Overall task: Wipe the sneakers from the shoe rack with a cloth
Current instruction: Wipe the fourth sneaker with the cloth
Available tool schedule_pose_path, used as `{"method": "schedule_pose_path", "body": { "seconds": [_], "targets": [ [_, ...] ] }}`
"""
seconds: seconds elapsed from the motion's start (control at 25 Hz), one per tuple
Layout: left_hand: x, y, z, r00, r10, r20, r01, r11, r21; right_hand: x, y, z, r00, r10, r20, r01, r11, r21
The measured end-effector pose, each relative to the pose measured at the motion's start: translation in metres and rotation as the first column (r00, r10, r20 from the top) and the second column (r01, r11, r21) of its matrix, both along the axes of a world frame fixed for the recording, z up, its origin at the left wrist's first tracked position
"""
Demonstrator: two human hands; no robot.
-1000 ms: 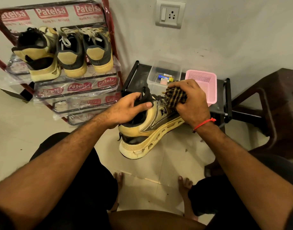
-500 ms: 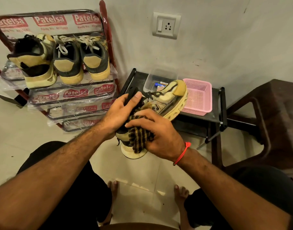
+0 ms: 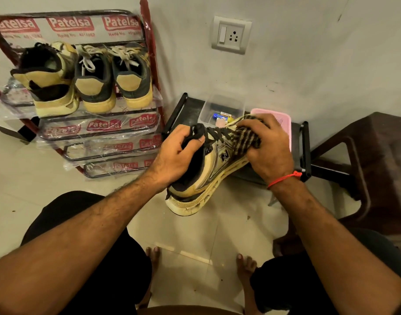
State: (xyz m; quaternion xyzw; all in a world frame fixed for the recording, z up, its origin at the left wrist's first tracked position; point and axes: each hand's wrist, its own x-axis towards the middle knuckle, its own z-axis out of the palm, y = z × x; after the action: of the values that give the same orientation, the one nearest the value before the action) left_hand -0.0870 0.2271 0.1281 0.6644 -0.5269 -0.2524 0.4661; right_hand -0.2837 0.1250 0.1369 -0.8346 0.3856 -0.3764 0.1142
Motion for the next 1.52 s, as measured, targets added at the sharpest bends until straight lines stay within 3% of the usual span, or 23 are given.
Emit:
{"method": "schedule_pose_path", "body": {
  "seconds": [0.12,0.28,0.36,0.44,0.52,0.64,0.76,0.88,1.0,1.12,1.2,1.28,1.4,1.52],
  "targets": [
    [0.004,0.000,-0.008,0.979,-0.067,0.190,0.088,0.991,-0.101,0.021,0.035,0.000,0.988,0.094,0.122,-0.103,0.992,0.076],
    [0.006,0.000,-0.010,0.986,-0.076,0.148,0.095,0.987,-0.132,0.030,0.052,0.005,0.967,0.256,0.014,-0.256,0.966,-0.029],
    [0.006,0.000,-0.009,0.984,-0.073,0.164,0.100,0.982,-0.161,0.017,0.023,0.005,0.995,0.102,-0.020,-0.103,0.991,-0.083],
    [0.005,0.001,-0.009,0.957,-0.106,0.272,0.160,0.969,-0.186,-0.002,-0.008,0.005,0.996,-0.092,-0.010,0.092,0.995,-0.026],
    [0.000,0.005,-0.011,0.898,-0.196,0.395,0.272,0.951,-0.146,-0.008,-0.010,0.004,0.992,-0.122,-0.004,0.122,0.990,0.064],
    [-0.007,0.007,-0.013,0.860,-0.254,0.442,0.326,0.941,-0.093,0.011,0.027,0.007,0.991,0.125,0.038,-0.129,0.983,0.127],
    [-0.001,0.007,-0.012,0.893,-0.192,0.408,0.267,0.954,-0.135,0.020,0.040,0.018,0.963,0.224,0.151,-0.246,0.959,0.144],
    [0.005,0.005,-0.010,0.906,-0.150,0.397,0.249,0.945,-0.211,0.009,0.024,0.018,0.986,0.164,0.017,-0.165,0.980,0.114],
    [0.003,0.006,-0.010,0.893,-0.128,0.432,0.233,0.952,-0.199,-0.011,-0.004,0.015,0.987,-0.028,-0.157,0.051,0.988,0.147],
    [-0.001,0.005,-0.011,0.888,-0.117,0.444,0.215,0.960,-0.178,-0.026,-0.020,0.013,0.964,-0.192,-0.181,0.216,0.969,0.123],
    [-0.001,0.003,-0.011,0.901,-0.090,0.424,0.189,0.962,-0.197,-0.026,-0.016,0.012,0.964,-0.243,-0.111,0.252,0.965,0.076],
    [0.002,-0.001,-0.011,0.934,-0.038,0.354,0.130,0.962,-0.241,-0.016,-0.005,0.014,0.983,-0.185,-0.020,0.186,0.979,0.089],
    [0.007,-0.003,-0.008,0.968,0.106,0.225,-0.052,0.971,-0.233,0.017,0.035,0.008,0.994,0.102,0.036,-0.106,0.986,0.127],
    [0.018,-0.005,-0.001,0.939,0.306,-0.153,-0.316,0.948,-0.041,0.046,0.083,-0.008,0.916,0.402,-0.019,-0.396,0.909,0.133]
  ]
}}
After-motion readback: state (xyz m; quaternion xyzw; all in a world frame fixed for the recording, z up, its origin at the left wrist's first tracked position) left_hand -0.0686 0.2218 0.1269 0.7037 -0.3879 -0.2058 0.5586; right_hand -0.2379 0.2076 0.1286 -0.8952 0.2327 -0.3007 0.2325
